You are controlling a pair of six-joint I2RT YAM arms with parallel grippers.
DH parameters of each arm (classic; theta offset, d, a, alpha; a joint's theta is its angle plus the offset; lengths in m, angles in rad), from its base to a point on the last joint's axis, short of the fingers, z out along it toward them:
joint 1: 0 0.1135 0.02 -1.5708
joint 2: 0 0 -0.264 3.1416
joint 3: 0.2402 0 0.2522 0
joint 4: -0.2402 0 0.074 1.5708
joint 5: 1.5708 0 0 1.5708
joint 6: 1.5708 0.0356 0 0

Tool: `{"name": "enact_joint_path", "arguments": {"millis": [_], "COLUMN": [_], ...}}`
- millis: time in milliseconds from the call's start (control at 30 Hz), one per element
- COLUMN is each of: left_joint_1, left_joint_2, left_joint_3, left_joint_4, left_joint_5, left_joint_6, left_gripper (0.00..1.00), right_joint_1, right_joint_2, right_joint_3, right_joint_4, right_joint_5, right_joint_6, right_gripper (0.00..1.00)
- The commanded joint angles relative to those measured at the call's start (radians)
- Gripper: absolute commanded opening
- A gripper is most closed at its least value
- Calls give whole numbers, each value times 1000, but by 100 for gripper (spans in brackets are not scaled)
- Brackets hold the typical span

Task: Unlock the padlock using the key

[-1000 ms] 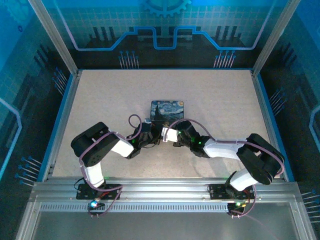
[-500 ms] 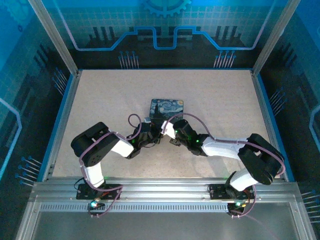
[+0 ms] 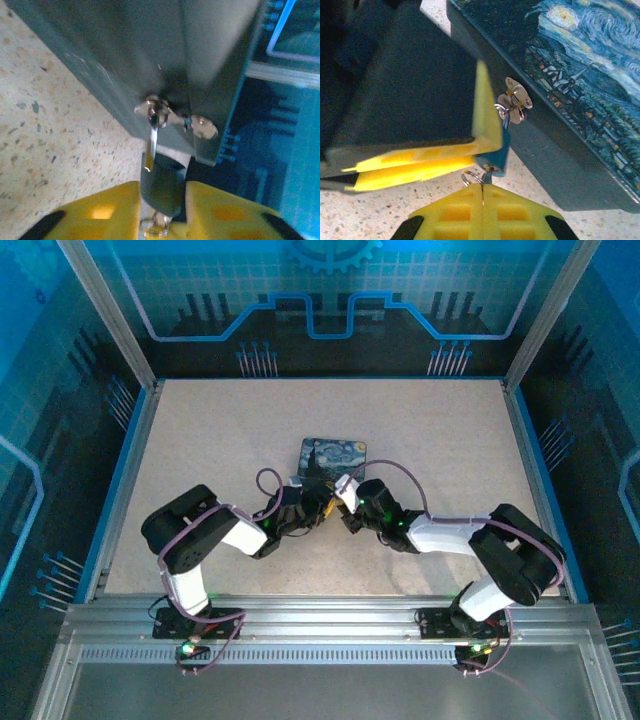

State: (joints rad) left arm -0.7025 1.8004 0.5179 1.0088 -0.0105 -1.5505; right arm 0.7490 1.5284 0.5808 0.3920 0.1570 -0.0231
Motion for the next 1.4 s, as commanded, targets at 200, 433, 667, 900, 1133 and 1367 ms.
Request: {"name": "enact_joint_path", "arguments": {"millis": [200, 433, 667, 900, 1133, 1367], "left_joint_1": [9, 50, 154, 255, 368, 408], "left_joint_2": [-169, -411, -653, -586, -379, -143], "left_joint_3": [-52, -40, 186, 359, 469, 647], "left_joint_4": [-178, -553, -1120, -1262, -1225, -1259], "left_joint_5": [-1, -55, -137, -13, 123, 230], "left_joint_6": [118, 328, 737, 928, 1020, 1105], "left_gripper": [61, 69, 95, 99, 99, 98], "right_joint_1": [-102, -155, -252, -264, -289, -371], "right_joint_2": [43, 49, 52, 31, -41, -37], "right_joint_3": [-62, -97, -107, -136, -132, -73], "right_joint_4": [132, 187, 170, 174, 136, 152], "right_joint_5": [-236, -319, -473, -468, -469, -545], "right_joint_6": [271, 398, 502, 499, 472, 486], "right_gripper": [0, 0, 0, 2, 26, 52]}}
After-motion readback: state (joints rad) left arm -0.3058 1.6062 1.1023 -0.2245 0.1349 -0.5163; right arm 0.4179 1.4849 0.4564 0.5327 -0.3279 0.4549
